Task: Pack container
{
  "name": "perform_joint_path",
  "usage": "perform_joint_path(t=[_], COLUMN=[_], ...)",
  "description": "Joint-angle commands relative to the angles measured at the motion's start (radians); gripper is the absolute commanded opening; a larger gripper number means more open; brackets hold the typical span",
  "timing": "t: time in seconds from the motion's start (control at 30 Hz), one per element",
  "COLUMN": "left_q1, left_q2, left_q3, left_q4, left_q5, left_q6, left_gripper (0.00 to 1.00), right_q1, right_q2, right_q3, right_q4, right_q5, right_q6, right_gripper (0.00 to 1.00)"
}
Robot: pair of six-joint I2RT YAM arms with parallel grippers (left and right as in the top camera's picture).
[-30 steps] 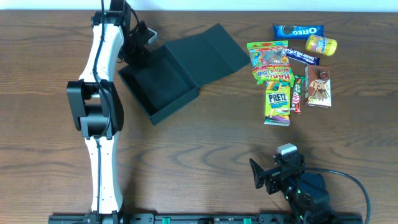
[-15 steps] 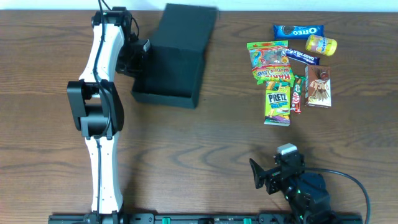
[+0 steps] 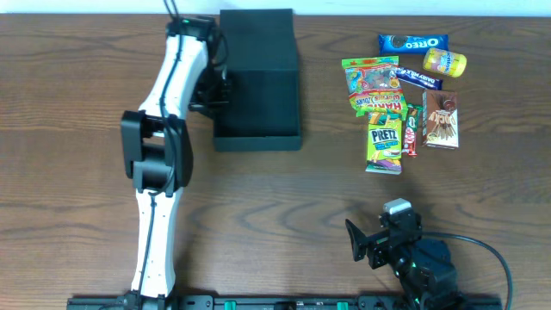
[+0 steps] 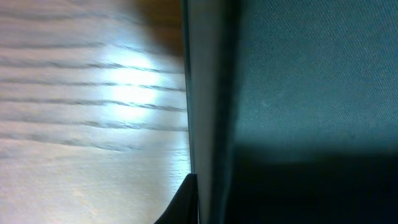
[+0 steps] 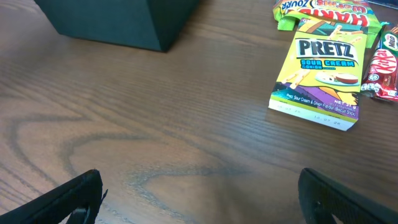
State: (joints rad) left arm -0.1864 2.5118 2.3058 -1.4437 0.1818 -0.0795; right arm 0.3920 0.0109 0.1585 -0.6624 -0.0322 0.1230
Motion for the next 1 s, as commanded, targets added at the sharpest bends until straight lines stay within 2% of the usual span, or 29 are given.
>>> perform_joint_path(t=[0.0,0.37,0.4,0.43,0.47,0.5,0.6,0.7,0.97], left_q1=[-0.042,-0.082,-0.082,-0.082,-0.082,-0.082,-0.082,-0.082,-0.082], left_q2=[0.013,0.012,0.012,0.011,0.007,-0.005,-0.042,-0.093,-0.245], left_q3=[-0.006,-0.006,-0.004,-0.001,0.002,0.005,0.022,0.039,0.042], left_q4=[-0.023,-0.034,-0.041,-0.045,-0.046,-0.042,-0.035,-0.023,0.018], left_q5=[-0.036,-0.032,-0.024,-0.002,0.019,0.037,0.037,0.037,0.013], left_q6=[-0.041,-0.104,-0.095,-0.072,-0.058,-0.043,-0.037,-0.032,0.018], left_gripper=[0.06,0.06,0.11,0.22,0.39,0.48,0.60,0.64,0.64], right_q1=[0.000,0.000,0.000,0.000,0.000,0.000,0.000,0.000,0.000], right_q2=[-0.005,-0.005,-0.005,-0.005,-0.005,-0.005,-0.005,-0.005,-0.005], right_q3=[-0.003,-0.003,-0.003,-0.003,-0.003,-0.003,-0.003,-0.003,-0.003], right_q4=[-0.001,-0.001,-0.001,-0.001,-0.001,-0.001,-0.001,-0.001,-0.001], right_q5=[0.006,0.006,0.006,0.006,0.006,0.006,0.006,0.006,0.006], right_q6=[0.007,0.007,0.007,0.007,0.007,0.007,0.007,0.007,0.007], right_gripper=[0.99,0.99,0.99,0.99,0.99,0.99,0.99,0.99,0.99])
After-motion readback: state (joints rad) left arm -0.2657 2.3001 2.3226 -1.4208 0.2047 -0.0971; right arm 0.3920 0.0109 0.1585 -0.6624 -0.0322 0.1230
